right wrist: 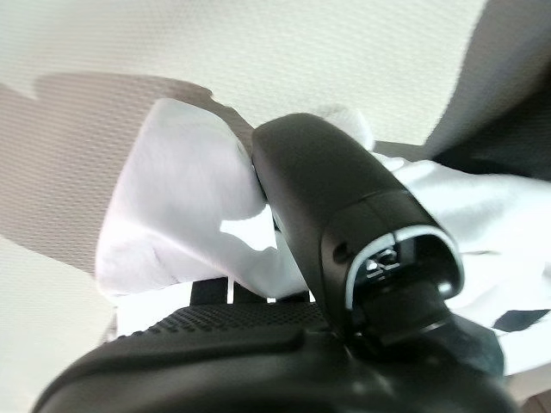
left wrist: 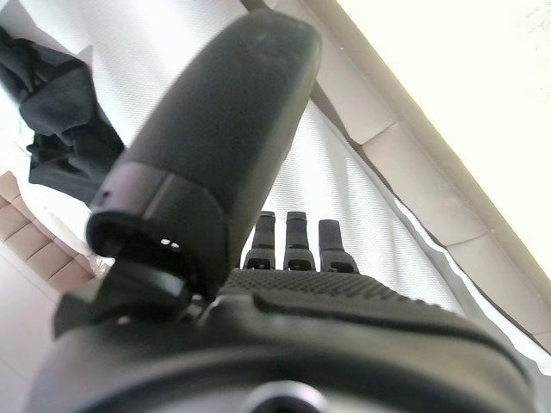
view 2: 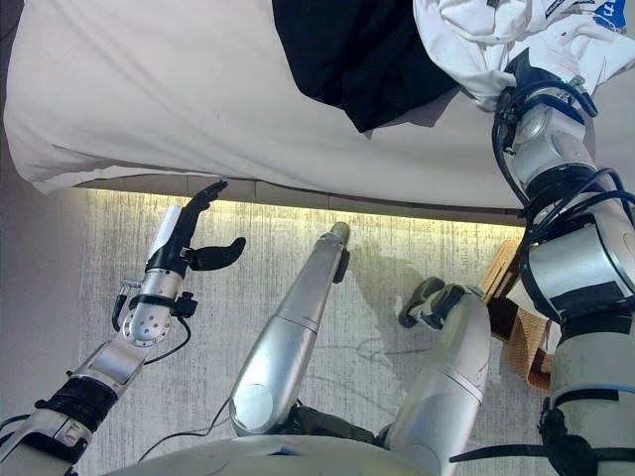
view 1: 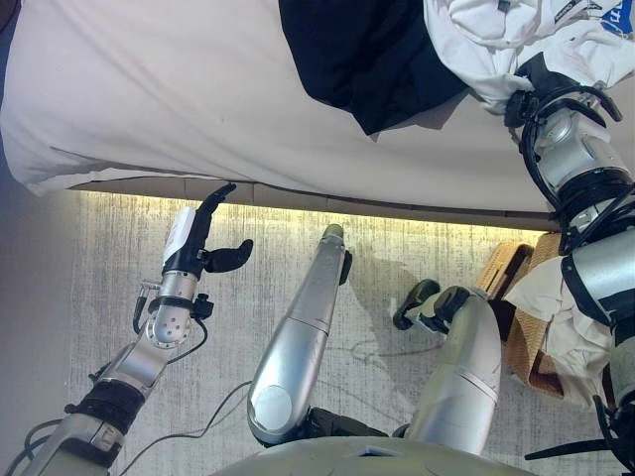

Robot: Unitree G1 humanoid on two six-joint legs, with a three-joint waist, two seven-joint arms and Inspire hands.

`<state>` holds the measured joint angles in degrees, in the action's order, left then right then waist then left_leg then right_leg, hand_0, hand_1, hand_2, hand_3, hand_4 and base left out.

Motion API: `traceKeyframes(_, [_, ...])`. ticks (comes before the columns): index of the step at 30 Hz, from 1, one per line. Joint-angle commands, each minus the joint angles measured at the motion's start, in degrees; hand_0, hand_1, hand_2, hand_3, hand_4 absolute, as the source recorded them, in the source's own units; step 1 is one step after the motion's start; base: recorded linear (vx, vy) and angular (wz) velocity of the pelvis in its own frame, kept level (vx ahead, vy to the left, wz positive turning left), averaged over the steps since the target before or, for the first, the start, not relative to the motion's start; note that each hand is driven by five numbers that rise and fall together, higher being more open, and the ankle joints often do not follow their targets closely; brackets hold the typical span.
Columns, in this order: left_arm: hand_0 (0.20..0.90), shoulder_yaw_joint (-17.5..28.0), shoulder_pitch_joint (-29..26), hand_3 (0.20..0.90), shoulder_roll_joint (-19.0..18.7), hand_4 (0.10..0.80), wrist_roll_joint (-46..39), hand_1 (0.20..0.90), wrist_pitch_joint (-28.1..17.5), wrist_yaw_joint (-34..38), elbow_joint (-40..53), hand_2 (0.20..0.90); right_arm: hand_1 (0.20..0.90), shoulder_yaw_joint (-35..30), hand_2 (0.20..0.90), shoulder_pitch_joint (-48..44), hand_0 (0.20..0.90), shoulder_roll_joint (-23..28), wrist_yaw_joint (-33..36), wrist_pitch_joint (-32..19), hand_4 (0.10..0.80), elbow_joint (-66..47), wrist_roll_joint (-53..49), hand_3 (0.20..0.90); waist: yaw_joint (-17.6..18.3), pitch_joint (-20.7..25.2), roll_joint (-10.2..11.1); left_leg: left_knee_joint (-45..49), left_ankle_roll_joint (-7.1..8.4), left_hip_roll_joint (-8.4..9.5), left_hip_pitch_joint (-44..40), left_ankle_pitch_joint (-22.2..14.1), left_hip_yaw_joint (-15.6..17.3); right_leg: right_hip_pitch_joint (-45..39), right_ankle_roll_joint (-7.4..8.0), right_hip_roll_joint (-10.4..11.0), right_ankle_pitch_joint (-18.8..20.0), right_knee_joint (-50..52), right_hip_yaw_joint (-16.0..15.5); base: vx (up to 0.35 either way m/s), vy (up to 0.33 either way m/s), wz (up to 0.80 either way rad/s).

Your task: Pick up the clothes from the bed and place them into the basket

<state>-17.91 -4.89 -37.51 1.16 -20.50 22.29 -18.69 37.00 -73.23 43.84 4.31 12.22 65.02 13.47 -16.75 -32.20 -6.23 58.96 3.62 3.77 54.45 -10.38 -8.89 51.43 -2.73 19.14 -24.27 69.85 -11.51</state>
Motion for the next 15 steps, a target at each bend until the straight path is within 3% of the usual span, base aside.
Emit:
traceKeyframes(1, [0.900,3.85,1.66,0.900,-2.40,0.800,-1.72,0.900,-4.77,2.25,3.96,0.900,0.300,3.28,0.300,-2.40,0.300,5.85,1.06,-0.44,0.100,-2.42,0.50,0.200,0.11,2.41,-1.43,8.15,-7.39,2.04,-5.95,-11.42,6.09,-7.55,-2.26,-6.19,-0.47,-2.02,-4.84,0.031,0.042,-0.03])
traceKeyframes(5, [0.900,4.13,2.52,0.900,-1.91,0.800,-1.39,0.900,-5.10,1.38,3.41,0.900,0.300,2.62,0.300,-0.54,0.300,6.07,0.90,-1.48,0.100,-2.93,0.47,0.200,0.92,2.41,-0.50,2.64,-6.55,0.78,-12.40,-9.01,6.45,-13.86,-1.92,-6.71,1.19,-7.51,-3.99,0.050,0.058,-0.11])
traceKeyframes(6, [0.900,4.50,2.02,0.900,-1.74,0.800,-1.41,0.900,-4.13,0.65,3.27,0.900,0.300,2.16,0.300,-0.46,0.300,6.42,-0.21,-1.65,0.100,-3.36,0.36,0.200,1.31,2.41,0.26,-2.18,-6.32,0.13,-15.97,-5.90,6.75,-17.25,-2.21,-6.43,3.64,-11.51,-4.19,0.030,0.074,-0.10])
traceKeyframes(10, [0.900,4.67,1.52,0.900,-1.68,0.800,-1.75,0.900,-2.65,-1.00,2.94,0.900,0.300,0.45,0.300,0.97,0.300,6.76,-1.80,-2.82,0.100,-3.06,0.08,0.200,1.82,2.45,1.26,-8.33,-5.62,-1.14,-23.39,-3.69,7.32,-24.56,-1.81,-6.31,5.00,-16.57,-4.29,0.097,0.048,-0.15])
traceKeyframes(15, [0.900,4.47,1.68,0.900,-0.94,0.800,-1.05,0.900,-1.22,-3.36,1.88,0.900,0.300,-1.70,0.300,4.15,0.300,8.12,-3.01,-3.71,0.100,-4.56,-2.55,0.200,2.76,6.79,3.48,-19.25,-4.01,-3.64,-33.09,-0.12,7.95,-34.93,-0.88,-7.37,8.51,-28.45,-5.16,0.142,0.034,-0.16])
